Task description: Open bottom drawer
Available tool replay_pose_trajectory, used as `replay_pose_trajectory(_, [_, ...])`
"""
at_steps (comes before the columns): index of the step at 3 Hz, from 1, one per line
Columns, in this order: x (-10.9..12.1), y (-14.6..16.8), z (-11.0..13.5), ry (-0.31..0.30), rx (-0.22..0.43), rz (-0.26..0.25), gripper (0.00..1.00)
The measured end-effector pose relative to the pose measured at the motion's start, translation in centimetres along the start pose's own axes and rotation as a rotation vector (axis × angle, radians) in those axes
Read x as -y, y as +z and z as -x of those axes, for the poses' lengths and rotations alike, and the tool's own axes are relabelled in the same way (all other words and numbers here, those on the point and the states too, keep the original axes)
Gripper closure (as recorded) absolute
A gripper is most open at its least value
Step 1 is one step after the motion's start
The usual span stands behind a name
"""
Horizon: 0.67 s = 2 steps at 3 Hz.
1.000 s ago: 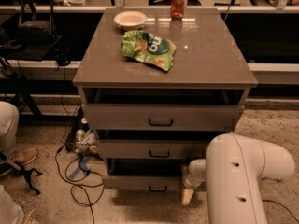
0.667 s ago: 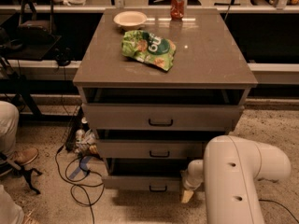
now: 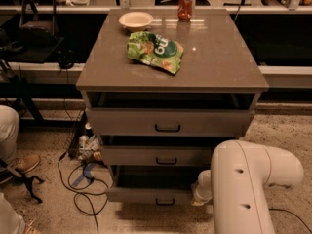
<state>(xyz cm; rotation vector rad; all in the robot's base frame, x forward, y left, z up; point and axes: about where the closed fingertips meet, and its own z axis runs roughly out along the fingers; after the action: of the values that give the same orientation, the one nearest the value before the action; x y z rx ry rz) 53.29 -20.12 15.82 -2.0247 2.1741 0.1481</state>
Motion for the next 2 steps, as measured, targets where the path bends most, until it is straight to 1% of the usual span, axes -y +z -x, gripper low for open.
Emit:
replay_pose_trajectory(1, [-0.77, -0.1, -0.7, 0.012, -0.009, 0.008, 0.87])
replay_pose_trajectory(2, [-0.77, -0.1, -0.7, 0.012, -0.009, 0.008, 1.0])
